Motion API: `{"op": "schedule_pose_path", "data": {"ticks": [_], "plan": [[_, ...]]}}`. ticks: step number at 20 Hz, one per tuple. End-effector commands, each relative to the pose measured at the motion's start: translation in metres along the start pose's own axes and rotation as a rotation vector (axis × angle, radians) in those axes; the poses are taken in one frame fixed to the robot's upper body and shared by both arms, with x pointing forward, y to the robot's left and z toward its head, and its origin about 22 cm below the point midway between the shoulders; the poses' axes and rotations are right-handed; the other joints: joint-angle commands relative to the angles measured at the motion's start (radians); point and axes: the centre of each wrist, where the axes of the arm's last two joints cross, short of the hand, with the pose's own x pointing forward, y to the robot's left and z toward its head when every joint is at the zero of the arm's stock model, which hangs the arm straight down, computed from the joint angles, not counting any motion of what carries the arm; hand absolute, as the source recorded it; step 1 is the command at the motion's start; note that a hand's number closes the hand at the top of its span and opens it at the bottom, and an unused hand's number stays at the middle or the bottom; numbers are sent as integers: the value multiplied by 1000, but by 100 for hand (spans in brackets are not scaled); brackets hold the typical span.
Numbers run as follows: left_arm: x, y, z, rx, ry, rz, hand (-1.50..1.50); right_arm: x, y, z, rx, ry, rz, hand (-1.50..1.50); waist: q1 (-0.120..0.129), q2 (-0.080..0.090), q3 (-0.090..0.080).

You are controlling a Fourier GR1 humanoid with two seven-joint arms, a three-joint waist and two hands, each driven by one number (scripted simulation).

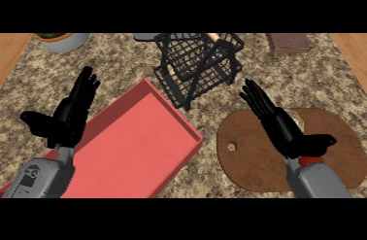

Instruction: Pick the cupcake from the cutting board and place it in the tiered basket

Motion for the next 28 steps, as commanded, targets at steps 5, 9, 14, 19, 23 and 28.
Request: {"op": "schedule_pose_path", "data": {"ticks": [5,9,14,19,23,28], "plan": [[20,14,-3,-90,-163,-352,0,85,0,-39,434,-335,-129,150,35,-11,-27],[10,8,9,-146,-153,-399,0,58,-64,-27,-194,6,65,150,26,-1,-31],[33,16,34,-147,-167,-430,0,67,-90,-25,-90,-138,3,-150,32,-3,-29],[20,3,35,-136,-144,-411,0,131,-120,-12,126,95,350,-150,21,-9,-32],[20,12,36,-121,-148,-428,0,176,-137,0,184,340,693,-150,8,-15,-35],[25,10,33,-113,-145,-428,0,226,-127,3,238,473,960,-150,3,-10,-32]]}}
